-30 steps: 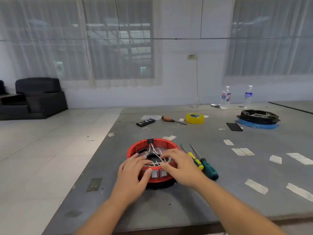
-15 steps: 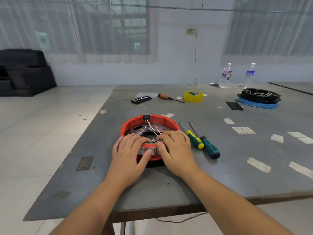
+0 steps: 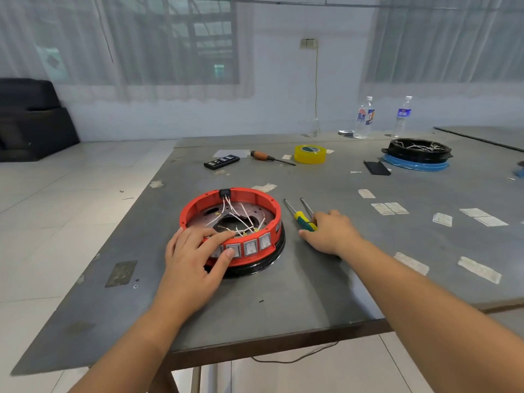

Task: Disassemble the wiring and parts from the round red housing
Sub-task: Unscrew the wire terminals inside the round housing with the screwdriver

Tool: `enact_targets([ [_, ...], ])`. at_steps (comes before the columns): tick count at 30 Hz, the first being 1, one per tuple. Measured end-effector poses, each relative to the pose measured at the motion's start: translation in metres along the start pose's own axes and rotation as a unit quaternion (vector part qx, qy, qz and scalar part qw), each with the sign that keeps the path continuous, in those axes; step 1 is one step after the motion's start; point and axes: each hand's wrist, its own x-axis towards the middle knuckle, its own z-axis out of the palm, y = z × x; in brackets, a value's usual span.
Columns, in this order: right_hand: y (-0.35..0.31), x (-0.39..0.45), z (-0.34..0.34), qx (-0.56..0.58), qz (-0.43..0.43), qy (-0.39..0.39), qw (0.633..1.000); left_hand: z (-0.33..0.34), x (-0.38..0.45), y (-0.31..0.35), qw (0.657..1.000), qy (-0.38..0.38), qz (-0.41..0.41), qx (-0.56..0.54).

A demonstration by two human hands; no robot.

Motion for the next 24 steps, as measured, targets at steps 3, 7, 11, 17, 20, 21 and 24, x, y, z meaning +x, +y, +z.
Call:
enact_targets([
  [3,0.001,-0.009,0.013,0.017,0.0,0.037,0.999,-0.002,0.001,0.002,1.0,-0.005,-0.004,-0.004],
  [7,-0.002,-0.017,0.017,0.038,0.001,0.059,0.998,-0.004,0.001,0.003,1.0,-0.017,-0.01,-0.009],
  [11,-0.006,-0.015,0.012,0.028,-0.003,0.022,0.999,-0.006,0.004,0.005,0.999,-0.034,-0.022,-0.03],
  [17,0.012,0.009,-0.004,0.283,0.051,0.03,0.957,-0.006,0.024,0.001,0.983,-0.047,-0.097,-0.147],
  [20,0.01,0.016,-0.001,0.215,0.021,0.015,0.976,0.001,0.037,-0.003,0.972,-0.048,-0.143,-0.178],
  [21,0.008,0.018,0.001,0.19,0.014,0.01,0.982,0.003,0.041,-0.003,0.969,-0.047,-0.155,-0.186],
  [24,-0.001,0.026,0.004,0.106,-0.001,-0.009,0.994,0.01,0.043,0.002,0.959,-0.026,-0.197,-0.204],
])
